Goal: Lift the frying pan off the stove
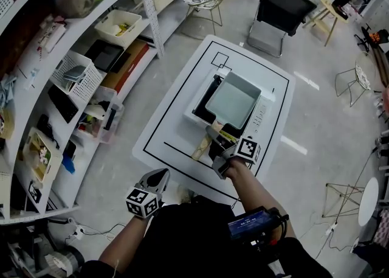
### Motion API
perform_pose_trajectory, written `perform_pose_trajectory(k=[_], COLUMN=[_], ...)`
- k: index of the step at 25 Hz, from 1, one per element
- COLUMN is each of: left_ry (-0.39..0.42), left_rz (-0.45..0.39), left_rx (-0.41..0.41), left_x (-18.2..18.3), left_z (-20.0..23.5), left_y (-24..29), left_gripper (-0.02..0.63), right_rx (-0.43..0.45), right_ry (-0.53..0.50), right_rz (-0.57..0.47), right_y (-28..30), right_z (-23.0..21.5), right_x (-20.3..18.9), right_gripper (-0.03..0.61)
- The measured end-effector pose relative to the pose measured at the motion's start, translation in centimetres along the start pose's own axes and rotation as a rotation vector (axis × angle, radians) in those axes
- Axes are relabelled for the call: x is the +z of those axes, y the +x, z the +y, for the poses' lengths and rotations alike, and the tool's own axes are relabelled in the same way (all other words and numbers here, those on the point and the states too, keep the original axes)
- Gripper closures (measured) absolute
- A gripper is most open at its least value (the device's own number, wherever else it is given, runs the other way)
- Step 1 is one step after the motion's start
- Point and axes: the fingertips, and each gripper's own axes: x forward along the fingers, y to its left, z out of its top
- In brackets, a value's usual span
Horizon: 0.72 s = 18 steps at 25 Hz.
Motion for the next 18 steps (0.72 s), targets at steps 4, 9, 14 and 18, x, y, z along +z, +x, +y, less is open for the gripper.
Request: perform_pose_trajectory(k=[4, 9, 14, 18], left_ry=[0.005, 0.004, 0.003, 0.004], left_rz=[0.002, 0.003, 0.004, 0.002], left_rx=[-0.006, -0.006, -0.007, -0.01], left_x=[0.13, 0.12, 0.01, 0.04], left_z=[-0.19, -0.23, -0.21, -0.25], left_y=[0.07, 0.12, 0.07, 0.13], left_gripper=[0.604, 0.604, 0.604, 0.604], right_rx=[0.024, 0.058, 0.066, 0.074], right_ry=[0.007, 0.006, 0.031, 0.035], right_rz=[-0.01, -0.002, -0.002, -0.01], right_y=[-0.2, -0.41, -0.47, -0.56], right_z=[0.27, 0.42, 0.27, 0.44], right_x=[0.16, 0.21, -0.05, -0.2], right_gripper=[0.403, 0.413, 0.419, 0.419])
